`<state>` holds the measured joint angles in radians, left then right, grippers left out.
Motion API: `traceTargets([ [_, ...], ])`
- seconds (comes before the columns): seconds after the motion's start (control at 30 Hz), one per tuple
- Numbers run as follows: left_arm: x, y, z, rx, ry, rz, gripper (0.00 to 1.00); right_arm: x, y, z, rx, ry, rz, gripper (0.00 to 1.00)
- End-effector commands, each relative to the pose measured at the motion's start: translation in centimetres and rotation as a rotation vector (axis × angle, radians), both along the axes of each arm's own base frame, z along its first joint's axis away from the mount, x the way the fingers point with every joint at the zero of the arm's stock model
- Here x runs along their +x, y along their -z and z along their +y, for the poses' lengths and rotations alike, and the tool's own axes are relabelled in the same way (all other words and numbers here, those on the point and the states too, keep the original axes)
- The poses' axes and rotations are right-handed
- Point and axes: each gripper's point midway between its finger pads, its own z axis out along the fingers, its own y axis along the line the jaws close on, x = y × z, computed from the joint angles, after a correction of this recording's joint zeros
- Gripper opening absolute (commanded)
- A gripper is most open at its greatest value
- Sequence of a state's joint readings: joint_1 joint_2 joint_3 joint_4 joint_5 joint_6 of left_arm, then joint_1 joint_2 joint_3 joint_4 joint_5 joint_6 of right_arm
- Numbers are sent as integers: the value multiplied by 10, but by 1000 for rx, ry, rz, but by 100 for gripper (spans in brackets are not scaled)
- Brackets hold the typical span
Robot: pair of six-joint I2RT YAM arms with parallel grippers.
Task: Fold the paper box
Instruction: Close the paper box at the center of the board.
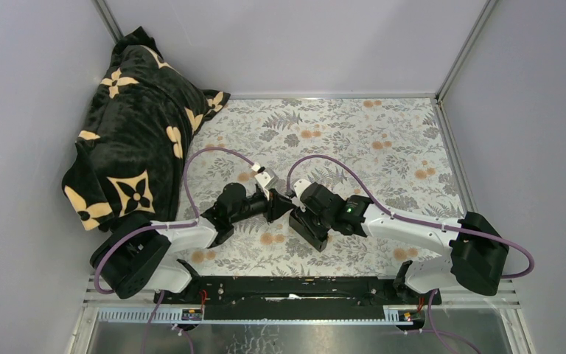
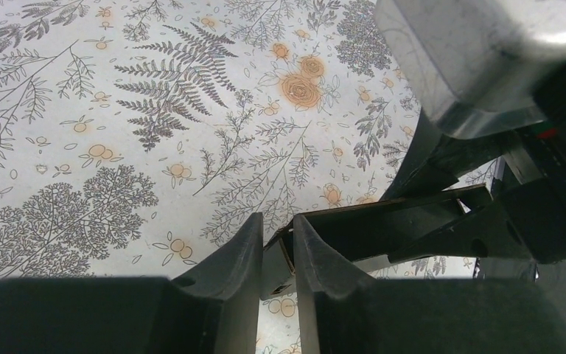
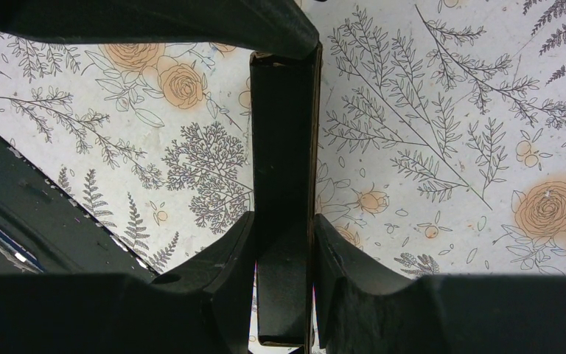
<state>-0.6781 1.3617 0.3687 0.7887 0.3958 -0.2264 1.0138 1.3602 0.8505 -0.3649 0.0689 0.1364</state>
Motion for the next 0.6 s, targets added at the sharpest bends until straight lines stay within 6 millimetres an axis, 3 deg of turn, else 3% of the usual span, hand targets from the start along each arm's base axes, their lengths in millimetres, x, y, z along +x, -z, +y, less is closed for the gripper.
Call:
traceTargets([
  [0.0,-1,-11,0,-37,5,-32,27,-6,-8,1,18,-12,-4,15],
  [0.57,-3,-11,1,-37,2,-31,19,-7,-6,2,17,-18,-2,15],
])
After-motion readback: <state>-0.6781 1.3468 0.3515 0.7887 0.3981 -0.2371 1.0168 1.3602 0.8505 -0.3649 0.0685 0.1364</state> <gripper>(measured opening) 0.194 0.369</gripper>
